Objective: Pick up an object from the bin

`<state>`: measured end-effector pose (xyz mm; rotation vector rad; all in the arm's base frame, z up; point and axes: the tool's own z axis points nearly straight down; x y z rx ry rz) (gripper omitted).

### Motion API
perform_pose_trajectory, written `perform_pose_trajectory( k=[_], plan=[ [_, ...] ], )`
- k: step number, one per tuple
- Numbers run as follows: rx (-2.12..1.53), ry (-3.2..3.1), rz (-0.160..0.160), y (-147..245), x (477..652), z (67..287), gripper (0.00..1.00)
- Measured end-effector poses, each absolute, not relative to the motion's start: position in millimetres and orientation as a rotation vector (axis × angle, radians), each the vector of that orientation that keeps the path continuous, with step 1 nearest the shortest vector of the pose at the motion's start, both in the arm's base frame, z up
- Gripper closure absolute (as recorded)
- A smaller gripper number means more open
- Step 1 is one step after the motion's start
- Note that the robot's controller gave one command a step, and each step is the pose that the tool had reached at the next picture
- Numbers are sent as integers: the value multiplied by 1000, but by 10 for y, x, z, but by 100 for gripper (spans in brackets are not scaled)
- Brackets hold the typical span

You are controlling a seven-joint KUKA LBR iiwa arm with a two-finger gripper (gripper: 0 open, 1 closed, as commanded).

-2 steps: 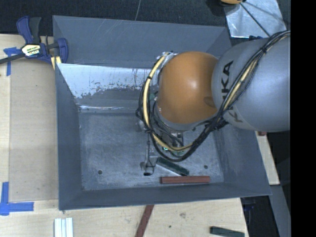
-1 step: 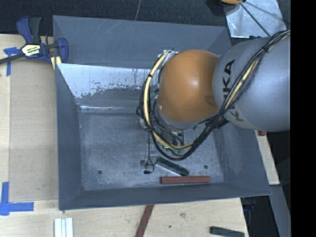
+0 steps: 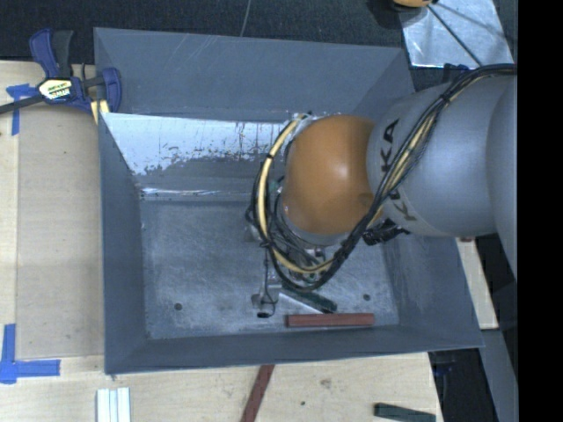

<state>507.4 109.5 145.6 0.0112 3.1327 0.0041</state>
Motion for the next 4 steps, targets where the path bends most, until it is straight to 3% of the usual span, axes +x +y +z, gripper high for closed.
perform_pose_trajectory(
  k=[1, 2, 3, 4],
  plan=[
    [-65, 3140, 0, 430, 4964, 1156, 100],
    [-64, 3140, 0, 431, 4964, 1156, 0],
    [-64, 3140, 0, 430, 4964, 1156, 0],
    [211, 3127, 1, 131, 4913, 716, 100]
  ],
)
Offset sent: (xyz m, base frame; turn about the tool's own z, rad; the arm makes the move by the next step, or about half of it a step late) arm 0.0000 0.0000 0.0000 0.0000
